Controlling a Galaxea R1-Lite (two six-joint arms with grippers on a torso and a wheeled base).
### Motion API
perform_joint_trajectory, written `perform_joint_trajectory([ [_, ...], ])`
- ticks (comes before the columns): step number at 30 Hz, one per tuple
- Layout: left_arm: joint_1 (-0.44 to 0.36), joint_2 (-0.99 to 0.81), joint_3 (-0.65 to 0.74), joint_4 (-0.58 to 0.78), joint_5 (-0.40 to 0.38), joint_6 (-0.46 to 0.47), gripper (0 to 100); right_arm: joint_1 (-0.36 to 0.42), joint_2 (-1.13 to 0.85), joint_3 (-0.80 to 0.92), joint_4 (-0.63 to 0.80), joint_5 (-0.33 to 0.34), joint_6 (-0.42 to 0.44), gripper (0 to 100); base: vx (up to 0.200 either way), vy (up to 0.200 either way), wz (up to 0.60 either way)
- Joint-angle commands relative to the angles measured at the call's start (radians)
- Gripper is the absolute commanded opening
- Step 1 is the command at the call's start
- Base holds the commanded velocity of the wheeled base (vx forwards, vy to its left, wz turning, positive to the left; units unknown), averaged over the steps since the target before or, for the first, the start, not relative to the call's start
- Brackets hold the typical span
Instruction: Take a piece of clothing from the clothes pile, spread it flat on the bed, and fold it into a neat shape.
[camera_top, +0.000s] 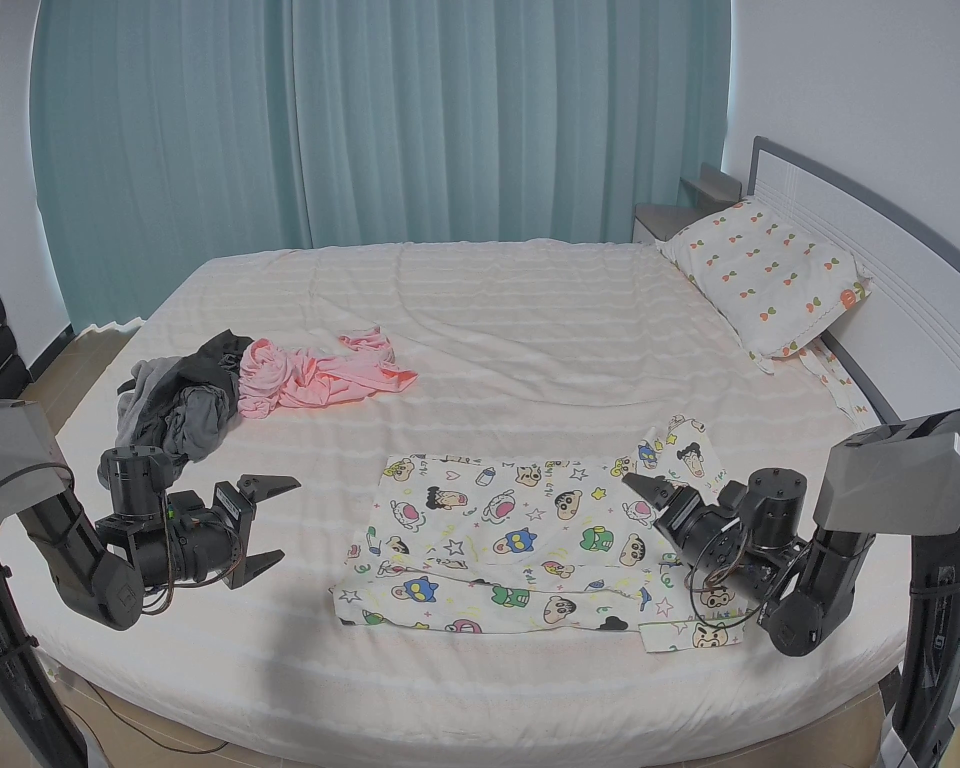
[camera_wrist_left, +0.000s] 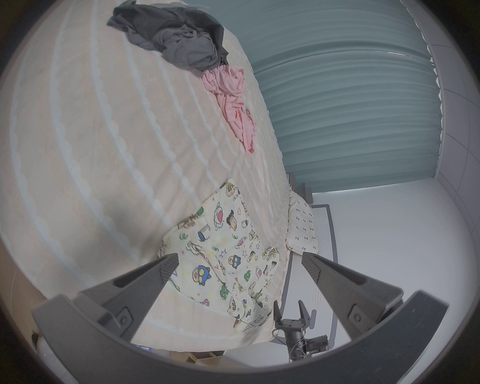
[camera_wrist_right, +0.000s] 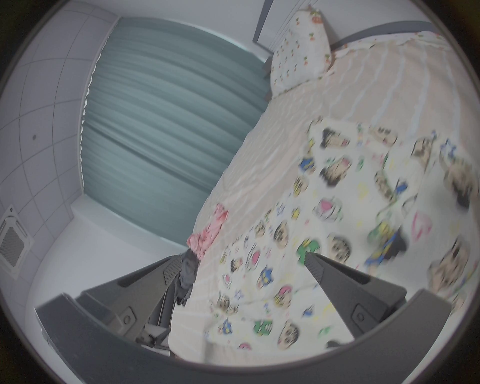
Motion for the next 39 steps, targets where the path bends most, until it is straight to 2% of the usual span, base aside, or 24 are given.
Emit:
perform_joint_trajectory([
  [1,-0.002,0.004,0.001,0.0,0.0,0.002,100,0.081,0.038,0.03,0.01,0.006,-0.003,100,0.0,0.0,0.0],
  [6,-0.015,0.023,0.001,-0.002,0.0,0.037,100,0.084,0.074,0.001,0.111,0.019,-0.001,100,0.0,0.0,0.0],
  [8,-0.015,0.023,0.001,-0.002,0.0,0.037,100,0.084,0.074,0.001,0.111,0.019,-0.001,100,0.0,0.0,0.0],
  [9,-0.016,0.03,0.005,-0.007,0.001,0.071,100,0.081,0.078,-0.02,0.151,0.019,0.0,100,0.0,0.0,0.0],
  [14,-0.016,0.031,0.008,-0.007,0.001,0.075,100,0.084,0.08,-0.042,0.217,0.018,0.005,100,0.0,0.0,0.0],
  [39,-0.015,0.031,0.007,-0.007,0.001,0.077,100,0.086,0.068,-0.09,0.37,0.006,0.008,100,0.0,0.0,0.0],
])
